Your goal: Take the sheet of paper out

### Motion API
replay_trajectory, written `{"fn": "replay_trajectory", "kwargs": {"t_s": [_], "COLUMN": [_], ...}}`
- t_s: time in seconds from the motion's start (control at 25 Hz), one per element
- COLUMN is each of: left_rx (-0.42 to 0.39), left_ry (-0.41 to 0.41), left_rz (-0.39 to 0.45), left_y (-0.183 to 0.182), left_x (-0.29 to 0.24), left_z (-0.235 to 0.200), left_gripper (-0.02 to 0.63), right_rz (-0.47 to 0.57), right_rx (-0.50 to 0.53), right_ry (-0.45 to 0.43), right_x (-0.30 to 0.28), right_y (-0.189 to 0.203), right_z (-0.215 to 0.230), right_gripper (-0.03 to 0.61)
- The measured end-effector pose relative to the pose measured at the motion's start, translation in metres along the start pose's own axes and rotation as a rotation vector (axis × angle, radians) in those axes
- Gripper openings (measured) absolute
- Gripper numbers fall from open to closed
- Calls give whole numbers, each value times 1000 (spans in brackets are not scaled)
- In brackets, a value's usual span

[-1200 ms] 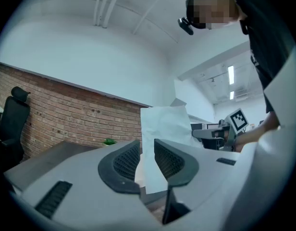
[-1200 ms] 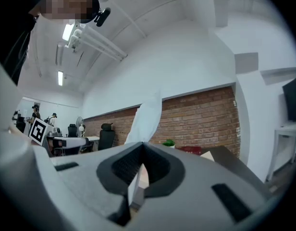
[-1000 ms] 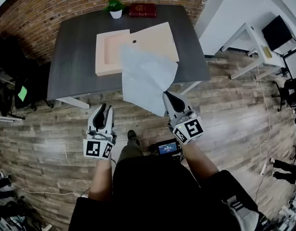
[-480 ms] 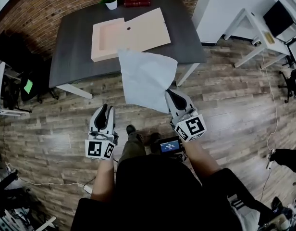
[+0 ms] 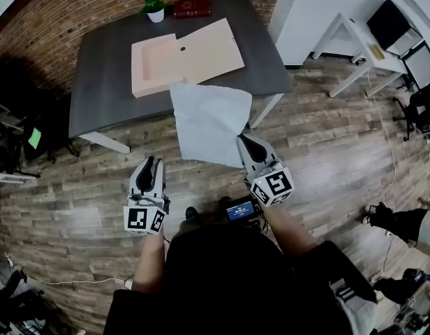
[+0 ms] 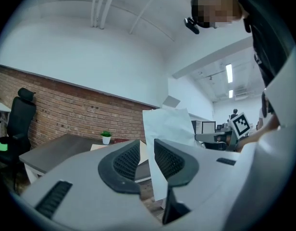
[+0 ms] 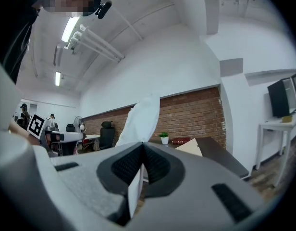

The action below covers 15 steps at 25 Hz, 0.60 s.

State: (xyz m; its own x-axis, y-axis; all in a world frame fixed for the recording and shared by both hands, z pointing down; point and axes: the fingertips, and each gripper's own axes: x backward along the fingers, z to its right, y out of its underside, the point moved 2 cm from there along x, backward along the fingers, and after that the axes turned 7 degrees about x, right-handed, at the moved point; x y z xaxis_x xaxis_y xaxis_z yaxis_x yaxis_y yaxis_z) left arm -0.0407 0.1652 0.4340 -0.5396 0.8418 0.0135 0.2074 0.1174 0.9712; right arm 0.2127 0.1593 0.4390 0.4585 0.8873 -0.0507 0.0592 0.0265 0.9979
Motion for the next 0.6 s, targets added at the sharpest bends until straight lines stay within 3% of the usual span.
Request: {"fn": "replay_trajectory", "kwargs": {"t_s": [0.2, 0.6], "left_rx": [5, 9], "left_ry": [-3, 27], "left_rz": [13, 6], "left_y": [-8, -10], "left_x": [7, -4], "left_z": [-22, -21], "left_gripper": [86, 86], "right_rz": [-7, -21], "right_rx": [-10, 7], "right_ry": [-10, -28], "right_x": [-14, -26], "right_y": [-3, -2], "right_z": [-16, -18], "right_gripper": [3, 3]}}
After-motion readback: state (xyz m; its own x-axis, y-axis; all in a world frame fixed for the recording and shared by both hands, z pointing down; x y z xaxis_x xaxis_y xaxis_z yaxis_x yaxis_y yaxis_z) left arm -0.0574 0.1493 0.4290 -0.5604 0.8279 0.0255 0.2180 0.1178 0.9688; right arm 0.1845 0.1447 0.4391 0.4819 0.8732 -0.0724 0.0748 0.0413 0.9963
